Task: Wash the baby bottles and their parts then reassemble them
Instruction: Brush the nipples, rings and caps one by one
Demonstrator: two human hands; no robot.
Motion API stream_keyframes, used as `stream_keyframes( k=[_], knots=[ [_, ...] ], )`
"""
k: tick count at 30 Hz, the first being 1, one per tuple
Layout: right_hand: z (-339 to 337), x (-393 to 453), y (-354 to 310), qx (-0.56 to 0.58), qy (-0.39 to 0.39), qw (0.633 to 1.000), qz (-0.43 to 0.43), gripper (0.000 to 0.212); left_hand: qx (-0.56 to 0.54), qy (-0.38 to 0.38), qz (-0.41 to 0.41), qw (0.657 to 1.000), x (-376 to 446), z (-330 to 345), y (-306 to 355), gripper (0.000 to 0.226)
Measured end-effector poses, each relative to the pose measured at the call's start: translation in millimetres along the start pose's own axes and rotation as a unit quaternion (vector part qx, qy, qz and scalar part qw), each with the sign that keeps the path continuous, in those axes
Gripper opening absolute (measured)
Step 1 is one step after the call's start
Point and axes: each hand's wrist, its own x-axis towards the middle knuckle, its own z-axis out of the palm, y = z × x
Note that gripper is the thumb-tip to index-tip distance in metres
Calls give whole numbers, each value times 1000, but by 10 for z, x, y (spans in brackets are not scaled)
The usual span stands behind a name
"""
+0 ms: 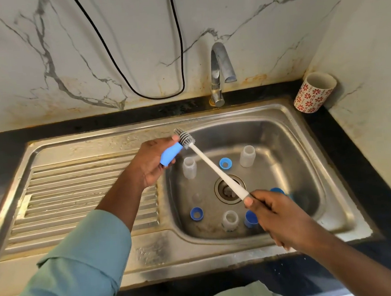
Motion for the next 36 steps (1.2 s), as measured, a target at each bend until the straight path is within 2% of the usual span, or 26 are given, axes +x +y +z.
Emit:
stream_keyframes(
  k=[2,4,7,9,12,15,17,19,21,23,24,27,28,29,31,34,36],
  knots=[
    [-29,-30,21,-17,-1,1000,-14,32,-12,-2,0,1000,27,45,-21,15],
    [-77,-67,57,-17,14,1000,-12,32,35,-38,-6,999,18,110,-53,18],
    [-141,-135,87,-21,15,1000,-8,30,-4,3,2,1000,54,197,-98,19],
    [-153,-175,131,8,4,1000,10,29,1,-3,4,1000,74,275,-115,31],
    [-251,-105,249,-7,45,997,59,27,101,-45,-14,994,32,539,-227,52],
    [-445,-38,359,4,106,987,123,27,168,-13,-21,986,154,749,-399,28],
    [-600,-33,464,10,142,980,136,28,164,-14,-72,984,290,937,-559,11],
    [-730,-21,533,19,154,978,139,28,176,-34,-100,979,412,1193,-783,21],
    [-836,20,589,26,154,978,139,28,239,-51,-59,968,552,1472,-1021,36],
    [-915,62,649,26,151,979,136,28,359,-75,26,930,697,1702,-1244,33],
    [-971,112,699,25,144,980,133,28,445,-93,64,889,784,1829,-1357,29],
    [-1124,255,821,13,115,985,130,28,692,-146,128,695,970,2137,-1590,29],
    [-1159,289,854,14,107,986,128,29,738,-165,140,639,1001,2217,-1641,32],
    [-1202,340,907,14,97,987,130,30,761,-182,143,605,1050,2292,-1701,35],
    [-1269,417,984,14,80,987,139,30,770,-198,143,589,1130,2353,-1788,39],
    [-1353,495,1069,29,68,987,145,26,765,-200,134,598,1186,2322,-1855,45],
    [-1400,516,1109,33,61,988,139,25,759,-204,128,605,1192,2318,-1864,57]
  ],
)
